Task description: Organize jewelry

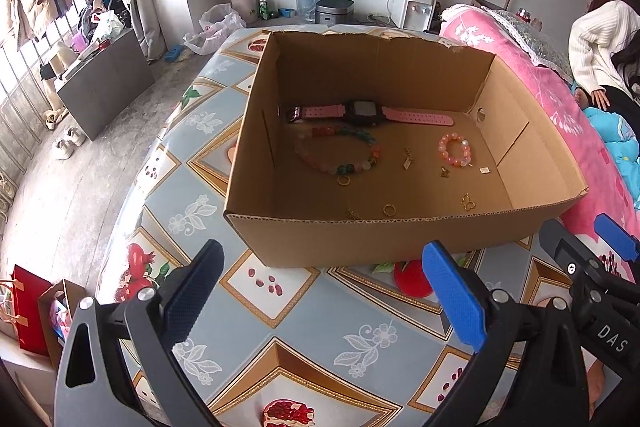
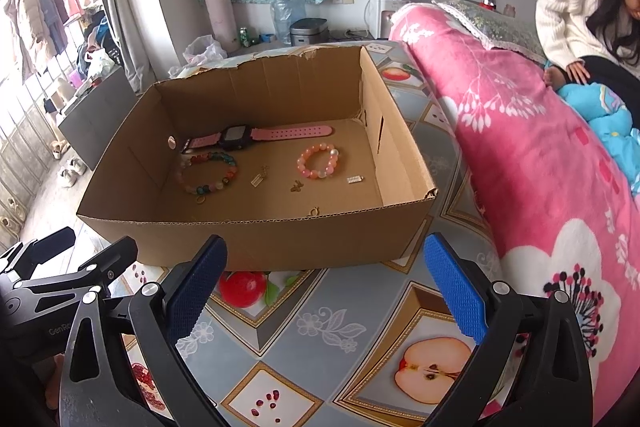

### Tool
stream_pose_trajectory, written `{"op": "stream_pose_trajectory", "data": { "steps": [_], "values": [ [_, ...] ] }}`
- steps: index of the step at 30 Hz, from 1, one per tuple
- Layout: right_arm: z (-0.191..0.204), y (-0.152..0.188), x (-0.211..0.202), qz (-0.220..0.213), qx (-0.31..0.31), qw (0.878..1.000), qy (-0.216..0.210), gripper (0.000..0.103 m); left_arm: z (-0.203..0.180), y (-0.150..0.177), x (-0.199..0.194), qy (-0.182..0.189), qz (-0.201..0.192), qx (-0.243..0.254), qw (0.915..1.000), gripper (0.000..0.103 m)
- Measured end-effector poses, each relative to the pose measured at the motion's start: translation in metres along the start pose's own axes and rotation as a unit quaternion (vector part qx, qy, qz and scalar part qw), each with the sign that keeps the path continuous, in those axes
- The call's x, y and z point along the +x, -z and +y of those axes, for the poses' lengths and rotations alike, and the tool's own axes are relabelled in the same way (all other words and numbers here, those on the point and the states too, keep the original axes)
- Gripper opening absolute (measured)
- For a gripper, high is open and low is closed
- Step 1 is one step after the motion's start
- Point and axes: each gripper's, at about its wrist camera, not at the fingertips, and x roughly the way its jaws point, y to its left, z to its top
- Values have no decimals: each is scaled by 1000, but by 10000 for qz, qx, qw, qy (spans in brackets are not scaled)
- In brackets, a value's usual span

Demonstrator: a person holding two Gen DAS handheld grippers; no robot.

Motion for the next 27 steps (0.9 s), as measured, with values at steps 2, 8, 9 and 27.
{"op": "stream_pose_trajectory", "data": {
  "steps": [2, 8, 9, 27],
  "values": [
    [-1, 0, 0, 6, -6, 10000, -11, 95, 0, 0, 0, 8, 9, -9, 10000, 98],
    [0, 0, -1, 5, 8, 10000, -4, 95, 1, 0, 0, 5, 4, 1, 10000, 98],
    [0, 0, -1, 3, 11, 10000, -3, 95, 1, 0, 0, 0, 1, 1, 10000, 98],
    [-1, 0, -1, 8, 21, 10000, -14, 95, 1, 0, 0, 7, 13, 1, 10000, 98]
  ]
}}
